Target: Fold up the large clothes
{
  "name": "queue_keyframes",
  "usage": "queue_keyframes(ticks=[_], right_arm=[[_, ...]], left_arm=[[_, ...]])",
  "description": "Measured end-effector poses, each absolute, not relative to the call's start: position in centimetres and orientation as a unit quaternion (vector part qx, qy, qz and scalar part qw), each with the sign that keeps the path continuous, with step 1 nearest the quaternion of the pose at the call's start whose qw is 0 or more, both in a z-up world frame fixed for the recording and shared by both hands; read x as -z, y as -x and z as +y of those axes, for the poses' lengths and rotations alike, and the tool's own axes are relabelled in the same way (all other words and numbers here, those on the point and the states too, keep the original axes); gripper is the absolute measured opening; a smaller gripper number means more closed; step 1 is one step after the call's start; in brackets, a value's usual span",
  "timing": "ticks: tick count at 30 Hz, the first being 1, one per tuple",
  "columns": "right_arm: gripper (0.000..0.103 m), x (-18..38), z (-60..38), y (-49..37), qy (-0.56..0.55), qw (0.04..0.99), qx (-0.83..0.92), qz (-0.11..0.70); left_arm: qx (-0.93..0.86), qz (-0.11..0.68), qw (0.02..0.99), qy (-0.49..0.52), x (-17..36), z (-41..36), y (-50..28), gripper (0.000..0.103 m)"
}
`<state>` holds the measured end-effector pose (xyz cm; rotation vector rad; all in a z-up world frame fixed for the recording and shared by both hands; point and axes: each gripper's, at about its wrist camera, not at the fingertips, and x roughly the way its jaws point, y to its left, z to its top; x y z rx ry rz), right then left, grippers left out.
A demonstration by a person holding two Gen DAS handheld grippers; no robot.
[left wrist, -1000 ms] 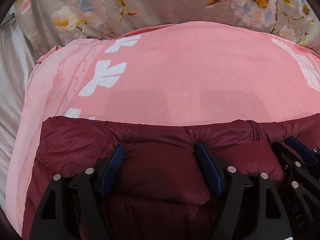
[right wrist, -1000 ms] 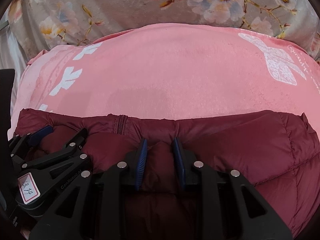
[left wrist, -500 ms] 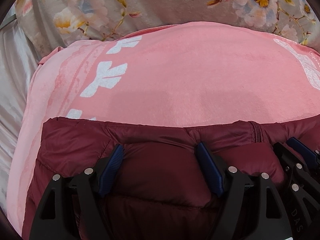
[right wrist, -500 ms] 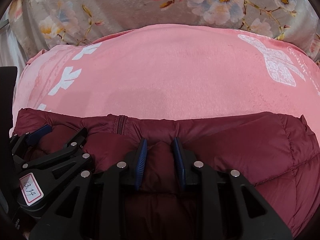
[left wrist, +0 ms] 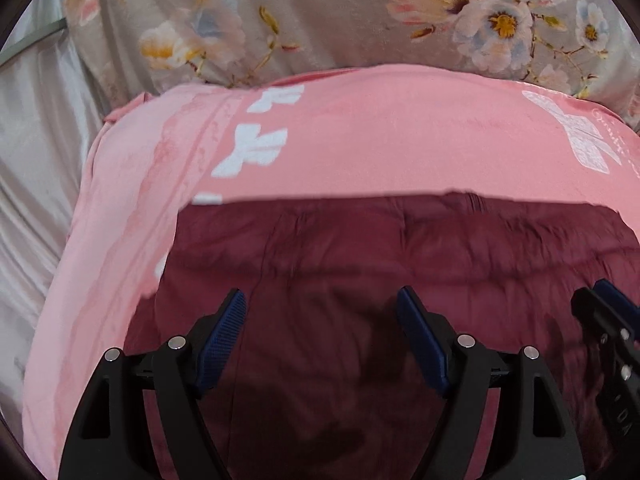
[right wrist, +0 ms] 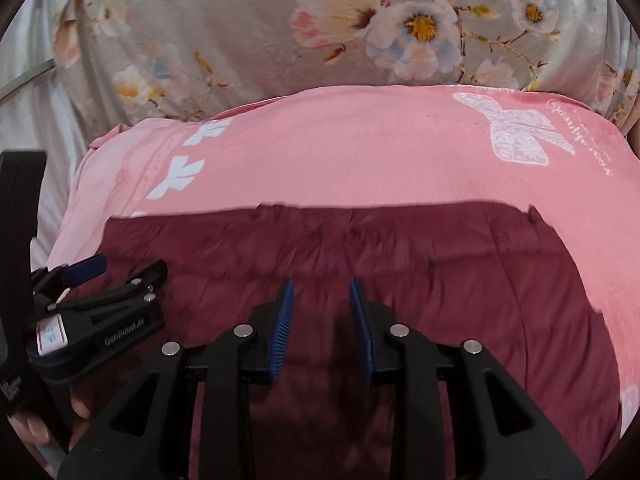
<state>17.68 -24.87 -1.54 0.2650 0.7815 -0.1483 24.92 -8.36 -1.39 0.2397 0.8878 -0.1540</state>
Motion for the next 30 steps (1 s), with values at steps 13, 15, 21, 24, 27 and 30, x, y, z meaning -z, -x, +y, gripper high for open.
queue_keyframes(ticks=[13,15,21,24,27,30], right_arm=[[0.028,4.9,-22.5,-13.4,-0.122,0.907,0.088,0.393],[0.028,5.1,-22.6,-13.4,-0.126,0.906,0.086,0.395],[0.029,5.4,-22.4,-13.7,-0.114,0.903,0.091,0.403],[0.029,5.4,-22.1,-13.8,-0.106,0.902,0.095,0.407],[0.029,5.6,-22.2,-13.9,-0.103,0.901,0.096,0.41],[0.029,5.6,-22.1,-13.9,-0.099,0.901,0.098,0.412]], left_arm=[[0.054,0.413,0.904,-0.093,5.0,-6.6,-18.7,0.078],[0.052,0.413,0.904,-0.095,5.2,-6.6,-18.8,0.078],[0.044,0.413,0.903,-0.11,5.6,-7.0,-18.8,0.079],[0.041,0.413,0.903,-0.116,5.7,-7.1,-18.9,0.079],[0.039,0.412,0.902,-0.119,5.8,-7.2,-18.9,0.079],[0.037,0.412,0.902,-0.122,5.8,-7.3,-18.9,0.079]])
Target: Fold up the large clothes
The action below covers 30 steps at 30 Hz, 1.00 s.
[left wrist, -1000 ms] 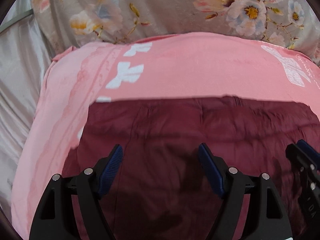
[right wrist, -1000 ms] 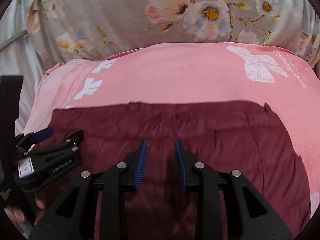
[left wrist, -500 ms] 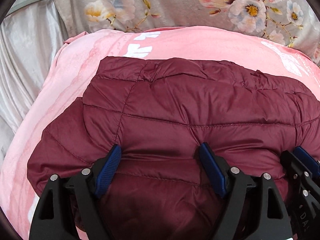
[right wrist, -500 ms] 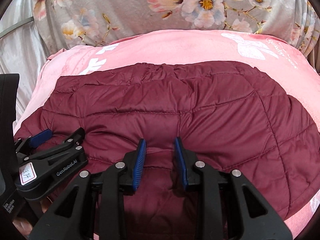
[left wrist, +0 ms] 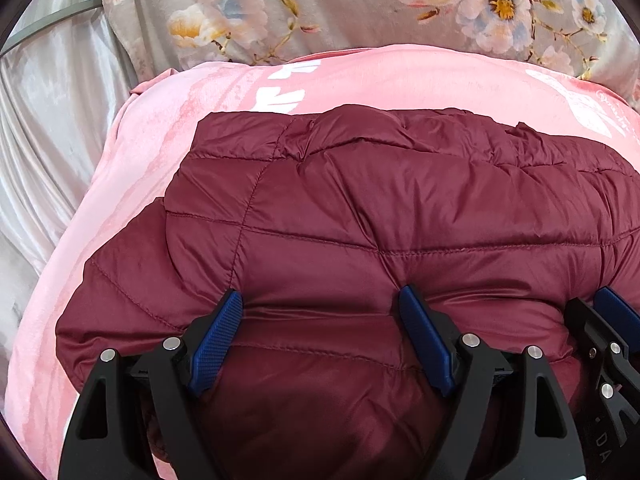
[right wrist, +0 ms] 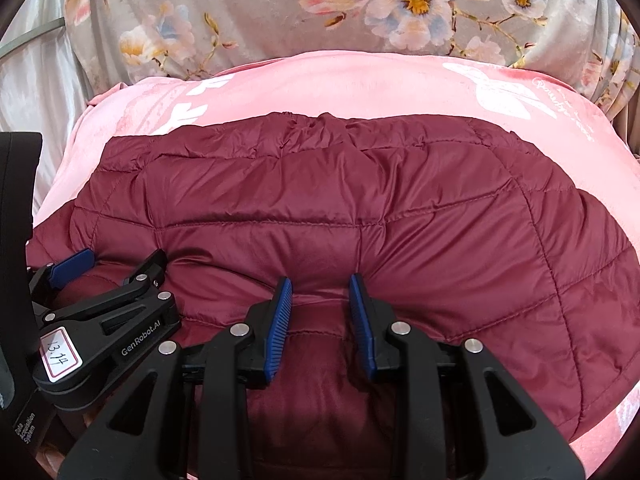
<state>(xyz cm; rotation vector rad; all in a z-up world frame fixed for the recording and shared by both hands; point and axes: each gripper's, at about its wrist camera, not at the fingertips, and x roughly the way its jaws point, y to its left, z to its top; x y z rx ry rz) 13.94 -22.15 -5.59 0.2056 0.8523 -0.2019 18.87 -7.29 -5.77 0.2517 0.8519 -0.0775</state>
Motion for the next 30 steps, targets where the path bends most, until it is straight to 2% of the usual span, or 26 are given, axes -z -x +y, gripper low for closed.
queue_keyframes(ticks=[6,14,20,26,27,28,29,30], right_arm=[[0.029,5.0,-21.8,-13.5,-0.1,0.901,0.105,0.41],[0.03,2.4,-18.8,-9.8,-0.123,0.906,0.066,0.4],[0.03,3.5,-17.5,-9.6,-0.112,0.905,0.064,0.406],[0.03,4.3,-17.4,-9.7,-0.112,0.904,0.062,0.408],[0.03,4.4,-17.4,-9.7,-0.112,0.904,0.062,0.409],[0.03,4.4,-17.4,-9.7,-0.113,0.903,0.062,0.409],[0.03,4.5,-17.5,-9.8,-0.116,0.903,0.061,0.41],[0.03,4.5,-17.6,-9.8,-0.118,0.902,0.06,0.411]], left_arm=[[0.053,0.415,0.903,-0.098,5.1,-6.2,-18.6,0.08],[0.041,0.422,0.906,0.005,0.9,3.5,-14.5,0.082],[0.003,0.478,0.867,0.141,2.8,10.9,-16.2,0.082],[0.064,0.501,0.829,0.242,4.7,11.8,-17.6,0.082],[0.078,0.501,0.823,0.255,4.9,11.6,-17.9,0.079],[0.09,0.501,0.819,0.265,5.0,11.4,-18.0,0.07],[0.113,0.504,0.81,0.277,5.0,11.0,-18.4,0.054],[0.129,0.506,0.805,0.282,4.8,10.8,-18.4,0.033]])
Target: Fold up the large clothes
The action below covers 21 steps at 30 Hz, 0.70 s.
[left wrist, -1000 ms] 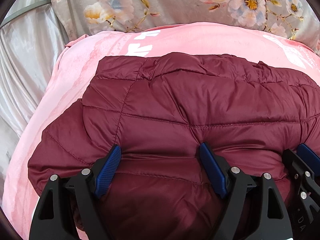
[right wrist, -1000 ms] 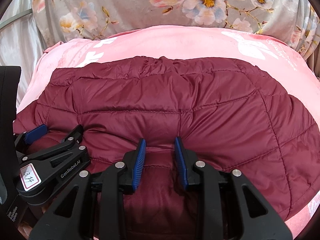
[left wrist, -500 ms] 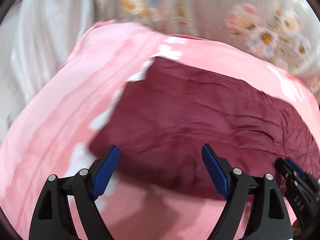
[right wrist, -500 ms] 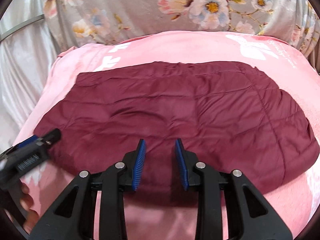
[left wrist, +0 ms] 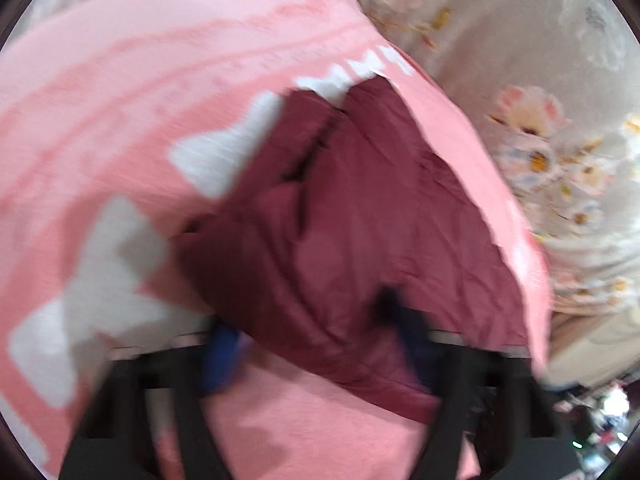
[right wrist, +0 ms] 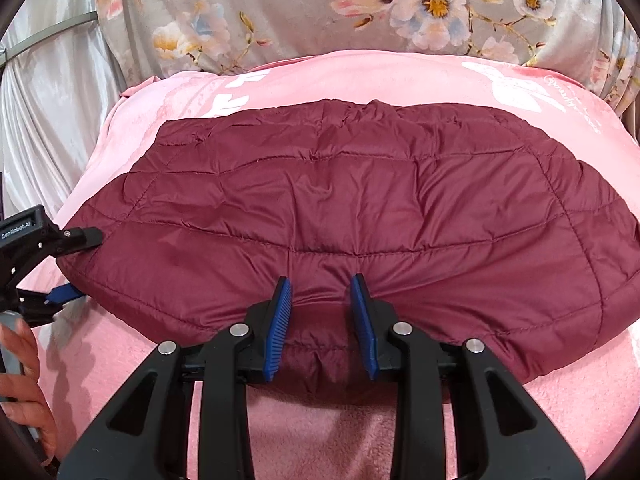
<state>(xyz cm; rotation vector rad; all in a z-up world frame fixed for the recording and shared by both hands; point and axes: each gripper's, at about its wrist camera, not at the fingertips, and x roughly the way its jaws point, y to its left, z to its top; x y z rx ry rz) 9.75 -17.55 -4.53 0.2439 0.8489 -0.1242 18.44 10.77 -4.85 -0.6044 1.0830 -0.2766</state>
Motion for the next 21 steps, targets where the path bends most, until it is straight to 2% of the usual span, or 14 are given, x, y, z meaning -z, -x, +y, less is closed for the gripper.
queue_keyframes(ticks=[2,4,10,14,17,21], right_arm=[[0.03,4.5,-17.7,-9.7,-0.122,0.901,0.059,0.411],[0.03,4.3,-17.5,-9.6,-0.125,0.899,0.063,0.416],[0.031,3.8,-13.9,-9.7,-0.14,0.89,0.003,0.433],[0.029,2.9,-13.1,-9.6,-0.161,0.884,-0.039,0.437],[0.029,1.1,-16.3,-8.4,-0.199,0.878,-0.031,0.435],[0.031,-2.3,-22.0,-5.1,-0.173,0.892,0.056,0.413]], left_arm=[[0.132,0.494,0.815,0.274,3.7,10.5,-18.1,0.018],[0.15,0.475,0.828,0.257,1.2,10.4,-17.2,0.01],[0.182,0.4,0.877,0.196,-7.1,8.9,-14.6,0.008],[0.214,0.37,0.892,0.145,-11.5,5.1,-13.3,0.008],[0.241,0.364,0.893,0.113,-12.8,1.9,-12.7,0.008],[0.275,0.388,0.877,0.067,-11.9,-4.8,-12.4,0.008]])
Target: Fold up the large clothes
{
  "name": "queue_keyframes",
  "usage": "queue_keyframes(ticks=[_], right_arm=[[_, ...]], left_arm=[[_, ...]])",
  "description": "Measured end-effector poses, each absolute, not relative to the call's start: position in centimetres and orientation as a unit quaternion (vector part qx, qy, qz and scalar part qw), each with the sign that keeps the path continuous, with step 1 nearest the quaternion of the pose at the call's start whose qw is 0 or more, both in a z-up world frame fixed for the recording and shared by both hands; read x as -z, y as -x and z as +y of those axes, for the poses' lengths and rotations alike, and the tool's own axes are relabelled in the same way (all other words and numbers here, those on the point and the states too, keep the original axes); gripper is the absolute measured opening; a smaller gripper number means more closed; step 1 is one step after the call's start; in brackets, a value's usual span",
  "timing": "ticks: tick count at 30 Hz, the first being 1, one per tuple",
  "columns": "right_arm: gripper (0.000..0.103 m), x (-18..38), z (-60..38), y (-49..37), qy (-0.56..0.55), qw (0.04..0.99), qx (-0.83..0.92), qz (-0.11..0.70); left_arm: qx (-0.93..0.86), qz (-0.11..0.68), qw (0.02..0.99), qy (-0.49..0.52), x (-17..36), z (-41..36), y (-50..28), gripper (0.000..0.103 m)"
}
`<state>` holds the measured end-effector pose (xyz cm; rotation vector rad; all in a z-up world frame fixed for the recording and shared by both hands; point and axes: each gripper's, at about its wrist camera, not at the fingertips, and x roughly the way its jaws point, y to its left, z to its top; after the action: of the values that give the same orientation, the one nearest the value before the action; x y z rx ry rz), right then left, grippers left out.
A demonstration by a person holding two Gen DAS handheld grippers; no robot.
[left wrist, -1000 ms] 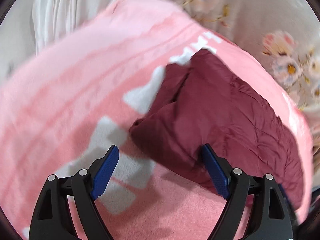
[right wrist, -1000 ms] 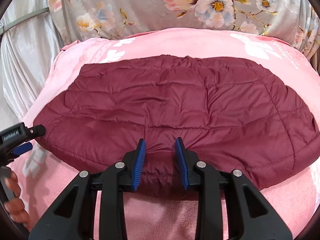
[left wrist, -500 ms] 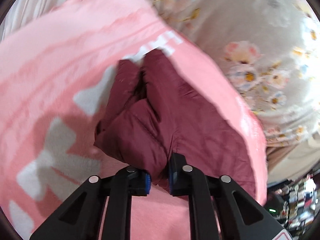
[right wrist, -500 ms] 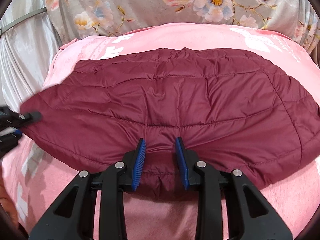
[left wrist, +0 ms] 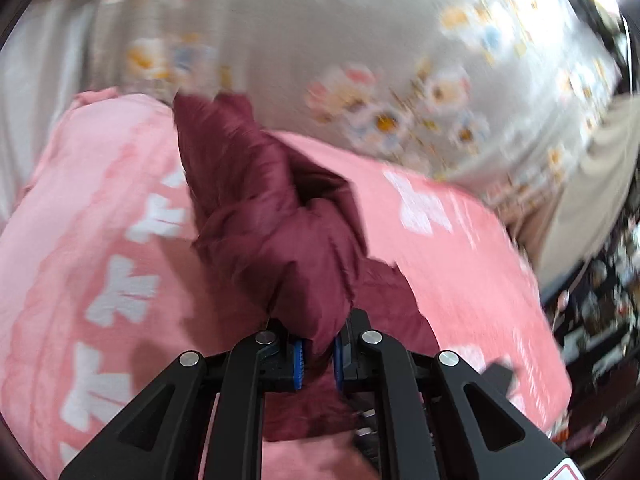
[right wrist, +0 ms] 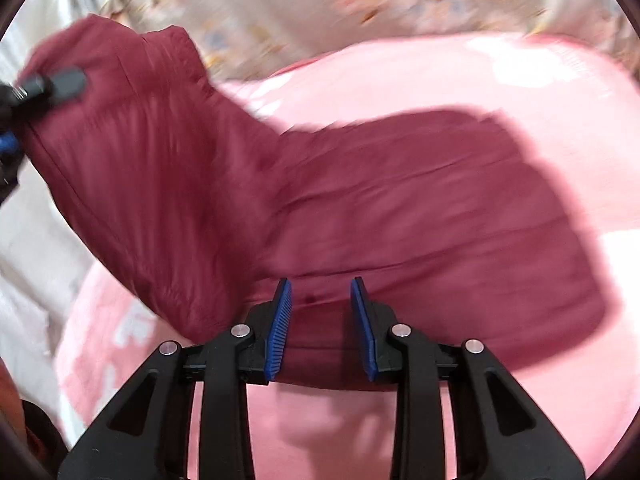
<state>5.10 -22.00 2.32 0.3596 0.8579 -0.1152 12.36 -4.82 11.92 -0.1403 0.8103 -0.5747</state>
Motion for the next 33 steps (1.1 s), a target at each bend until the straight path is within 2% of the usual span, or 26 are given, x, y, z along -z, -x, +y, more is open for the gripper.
queue_keyframes(ticks=[5,8,10,12,14,16,17,21,24,31,32,33], right_arm=[[0.031,-4.0,-27.7,-0.3,-0.15,0.89,0.146,0.405],[0.031,-3.6,-30.1,2.4,-0.159,0.884,0.168,0.407],[0.031,-3.2,-31.1,3.5,-0.167,0.879,0.175,0.41],[0.031,-3.2,-31.6,3.8,-0.175,0.879,0.176,0.407],[0.031,-3.5,-32.2,4.1,-0.187,0.883,0.171,0.395],[0.032,-4.3,-32.3,3.9,-0.19,0.89,0.161,0.382],[0.036,-4.8,-32.4,3.5,-0.191,0.894,0.152,0.375],[0.045,-6.4,-31.5,1.8,-0.205,0.906,0.108,0.354],[0.056,-7.1,-30.8,-0.1,-0.218,0.91,0.077,0.343],[0.057,-5.8,-29.5,-4.4,-0.206,0.904,0.057,0.372],[0.04,-5.5,-29.5,-4.5,-0.201,0.902,0.057,0.378],[0.016,-5.0,-29.4,-4.7,-0.195,0.9,0.059,0.386]], left_arm=[[0.297,0.448,0.843,0.017,-7.6,-13.1,-11.3,0.009],[0.297,0.488,0.82,-0.025,-4.0,-17.7,-10.3,0.013],[0.298,0.523,0.798,-0.037,-1.6,-19.6,-9.4,0.021],[0.297,0.516,0.803,-0.039,-1.8,-19.6,-8.4,0.023],[0.306,0.504,0.807,-0.03,-3.1,-18.9,-7.9,0.032],[0.321,0.49,0.81,0.004,-5.3,-17.0,-8.1,0.062],[0.32,0.481,0.816,0.02,-6.1,-16.2,-8.3,0.066],[0.264,0.424,0.865,0.054,-9.6,-12.1,-9.6,0.068],[0.198,0.434,0.878,0.042,-8.7,-10.6,-11.6,0.068],[0.139,0.494,0.858,0.032,-3.6,-8.5,-13.9,0.068],[0.138,0.498,0.856,0.028,-3.2,-8.3,-13.7,0.068],[0.138,0.501,0.854,0.024,-2.9,-8.4,-13.5,0.068]])
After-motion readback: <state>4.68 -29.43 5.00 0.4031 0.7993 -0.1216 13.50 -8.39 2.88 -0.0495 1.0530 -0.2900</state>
